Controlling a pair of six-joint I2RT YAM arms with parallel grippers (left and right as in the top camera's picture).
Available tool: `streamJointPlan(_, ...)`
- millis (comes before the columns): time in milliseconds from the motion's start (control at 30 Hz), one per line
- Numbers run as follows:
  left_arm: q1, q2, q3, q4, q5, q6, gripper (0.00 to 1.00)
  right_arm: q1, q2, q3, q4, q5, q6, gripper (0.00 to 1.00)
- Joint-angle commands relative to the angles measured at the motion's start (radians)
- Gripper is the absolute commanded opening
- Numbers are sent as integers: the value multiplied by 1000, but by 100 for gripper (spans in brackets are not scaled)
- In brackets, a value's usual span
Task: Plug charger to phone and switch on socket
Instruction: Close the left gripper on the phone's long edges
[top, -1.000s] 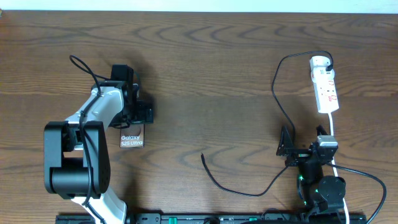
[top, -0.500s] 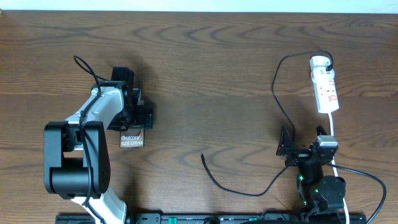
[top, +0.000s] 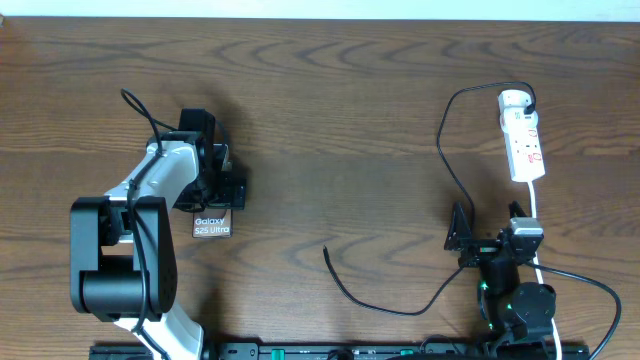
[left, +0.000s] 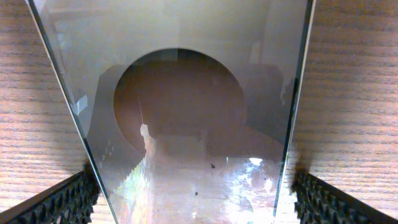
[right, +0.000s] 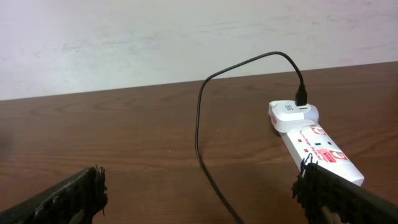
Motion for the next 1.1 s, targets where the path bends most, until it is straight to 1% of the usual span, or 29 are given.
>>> streamJointPlan(0, 3, 33, -41, 0, 10, 17, 99, -5, -4, -1, -4, 5, 7, 99)
streamJointPlan(100, 3, 33, -41, 2, 10, 17, 99, -5, -4, -1, -4, 5, 7, 99)
streamJointPlan(200, 3, 33, -41, 9, 10, 17, 93, -5, -4, -1, -4, 5, 7, 99)
streamJointPlan(233, 3, 33, -41, 11, 10, 18, 93, -5, -4, -1, -4, 5, 7, 99)
streamJointPlan(300, 3, 33, -41, 15, 10, 17, 87, -5, -4, -1, -4, 5, 7, 99)
streamJointPlan(367, 3, 33, -42, 15, 10, 18, 78, -5, -4, -1, -4, 5, 7, 99)
streamJointPlan(400, 3, 33, -42, 15, 10, 17, 75, -5, -4, -1, -4, 5, 7, 99)
streamJointPlan(633, 3, 33, -43, 15, 10, 17, 75, -5, -4, -1, -4, 5, 7, 99)
streamJointPlan(767, 3, 33, -43, 16, 10, 17, 66, -5, -4, -1, -4, 5, 7, 99)
streamJointPlan(833, 3, 33, -43, 15, 10, 17, 57, -5, -4, -1, -4, 5, 7, 99)
streamJointPlan(900, 3, 33, -43, 16, 10, 17, 50, -5, -4, -1, -4, 4, 7, 99)
streamJointPlan(1000, 3, 33, -43, 16, 10, 17, 35, -5, -4, -1, -4, 5, 7, 99)
streamJointPlan(1067, 3, 33, -43, 19, 10, 17, 22, -5, -4, -1, -4, 5, 7, 99)
